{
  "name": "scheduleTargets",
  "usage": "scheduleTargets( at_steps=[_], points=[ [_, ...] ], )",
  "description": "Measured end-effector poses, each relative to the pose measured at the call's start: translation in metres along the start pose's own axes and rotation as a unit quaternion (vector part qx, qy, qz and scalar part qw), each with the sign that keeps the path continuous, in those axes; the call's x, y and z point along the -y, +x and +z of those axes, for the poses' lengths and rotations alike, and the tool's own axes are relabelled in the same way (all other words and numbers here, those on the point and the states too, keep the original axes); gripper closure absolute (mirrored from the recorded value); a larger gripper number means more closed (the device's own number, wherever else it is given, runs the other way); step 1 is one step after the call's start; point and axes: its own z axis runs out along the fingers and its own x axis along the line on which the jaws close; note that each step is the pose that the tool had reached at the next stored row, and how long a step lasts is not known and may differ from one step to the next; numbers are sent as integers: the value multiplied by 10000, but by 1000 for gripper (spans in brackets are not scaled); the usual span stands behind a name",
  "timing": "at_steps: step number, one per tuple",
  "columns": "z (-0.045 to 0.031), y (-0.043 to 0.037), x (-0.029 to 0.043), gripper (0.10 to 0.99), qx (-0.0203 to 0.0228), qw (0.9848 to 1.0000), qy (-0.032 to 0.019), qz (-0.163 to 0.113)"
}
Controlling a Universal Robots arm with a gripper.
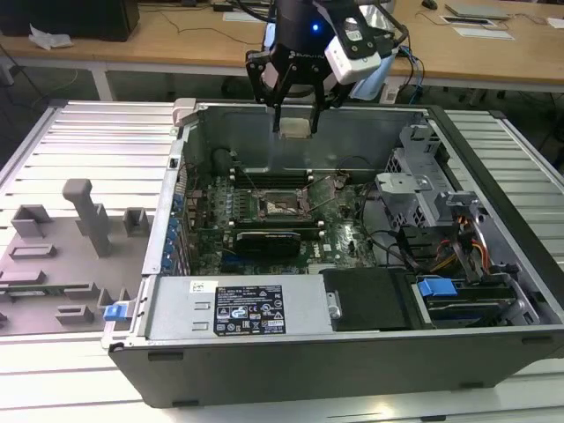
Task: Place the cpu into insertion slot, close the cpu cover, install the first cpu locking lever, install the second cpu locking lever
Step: 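Place the cpu into insertion slot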
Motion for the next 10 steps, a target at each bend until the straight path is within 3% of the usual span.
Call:
scheduleTargets(
  at_steps=[2,4,10],
  points=[
    [30,0,3,545,2,10000,0,0],
    [142,0,13,545,9,10000,0,0],
    [288,-1,26,545,41,10000,0,-3]
  ],
)
